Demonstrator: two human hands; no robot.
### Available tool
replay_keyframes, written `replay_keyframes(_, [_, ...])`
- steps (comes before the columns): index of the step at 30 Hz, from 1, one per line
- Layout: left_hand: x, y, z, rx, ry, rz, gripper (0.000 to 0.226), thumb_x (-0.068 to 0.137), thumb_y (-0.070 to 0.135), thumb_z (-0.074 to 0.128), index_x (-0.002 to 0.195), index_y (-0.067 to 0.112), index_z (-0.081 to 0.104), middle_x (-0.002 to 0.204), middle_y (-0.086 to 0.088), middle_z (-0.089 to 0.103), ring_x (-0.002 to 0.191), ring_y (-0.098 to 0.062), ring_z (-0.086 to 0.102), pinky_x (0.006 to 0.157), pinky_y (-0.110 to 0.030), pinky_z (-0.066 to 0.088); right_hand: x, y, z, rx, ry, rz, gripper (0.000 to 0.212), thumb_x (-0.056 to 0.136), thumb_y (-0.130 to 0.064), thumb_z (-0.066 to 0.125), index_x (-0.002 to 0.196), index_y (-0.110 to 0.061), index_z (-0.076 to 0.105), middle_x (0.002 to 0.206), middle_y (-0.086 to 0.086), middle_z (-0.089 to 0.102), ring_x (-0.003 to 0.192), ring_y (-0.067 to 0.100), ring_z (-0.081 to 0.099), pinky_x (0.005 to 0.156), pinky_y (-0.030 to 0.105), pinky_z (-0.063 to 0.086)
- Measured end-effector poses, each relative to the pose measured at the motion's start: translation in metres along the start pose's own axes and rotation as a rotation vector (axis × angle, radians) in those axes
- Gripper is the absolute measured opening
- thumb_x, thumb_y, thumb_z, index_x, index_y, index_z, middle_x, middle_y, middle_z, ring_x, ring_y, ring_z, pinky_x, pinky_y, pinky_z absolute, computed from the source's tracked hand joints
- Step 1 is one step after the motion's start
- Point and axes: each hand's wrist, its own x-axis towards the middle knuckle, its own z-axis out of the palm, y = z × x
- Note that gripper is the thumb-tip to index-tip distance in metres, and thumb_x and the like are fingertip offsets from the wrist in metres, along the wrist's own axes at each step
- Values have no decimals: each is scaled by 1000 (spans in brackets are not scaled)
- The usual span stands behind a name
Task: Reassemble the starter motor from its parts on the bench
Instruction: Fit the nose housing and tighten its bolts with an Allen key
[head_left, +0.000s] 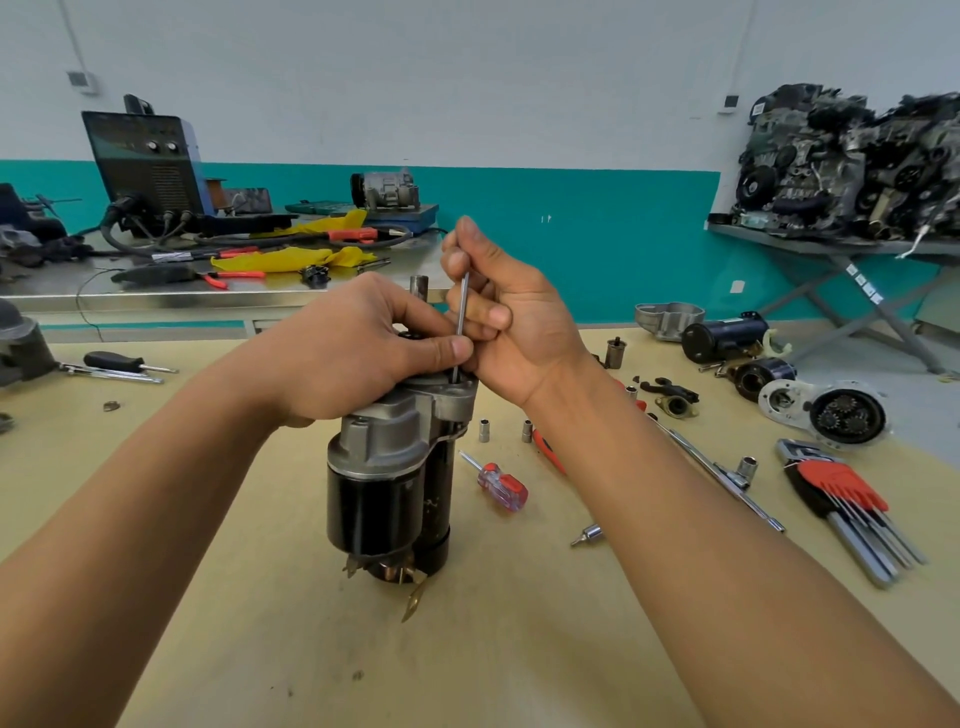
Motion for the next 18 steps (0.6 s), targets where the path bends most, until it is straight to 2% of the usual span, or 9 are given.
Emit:
replay_keyframes(6, [-4,7,1,74,26,-33,17,92,37,66,87,30,81,82,5,77,82,-19,70,83,-45,58,1,0,0,-39,25,-21,27,91,-25,60,68,-12,65,73,4,37,29,3,35,31,11,25])
replay_keyframes(8, [-5,9,4,90,66,-62,18,93,38,66,87,29,81,81,1,77,82,-25,70,80,-47,58,3,-3,-3,-69,7,-13,25,97,-23,55,78,-9,64,71,2,49,30,3,36,32,11,26])
replay_keyframes(11, [-5,11,14,167,171,-120,22,95,41,64,86,28,79,75,-2,75,72,-21,69,64,-38,59,2,-10,-9,-242,-16,36,21,99,-26,53,98,-7,62,71,-1,63,36,2,40,36,12,29])
replay_keyframes(13, [-5,12,16,274,219,-145,27,95,47,61,88,26,77,75,1,73,67,-14,67,59,-31,55,0,-12,-12,-401,3,33,19,98,-24,56,100,-7,63,71,-1,67,40,2,43,41,13,30])
replay_keyframes(15, [-6,10,7,311,154,-149,34,95,55,55,95,28,76,84,-1,73,75,-15,67,67,-34,57,0,-14,-10,-547,7,-50,14,98,-16,58,91,-9,68,70,-1,67,44,4,46,43,15,35])
replay_keyframes(18, [-11,3,-24,209,-80,-139,49,89,64,45,110,30,73,101,-9,74,96,-28,69,89,-55,55,-1,-17,-3,-777,30,-158,16,98,-11,60,86,-12,72,69,-2,68,49,7,51,44,18,39])
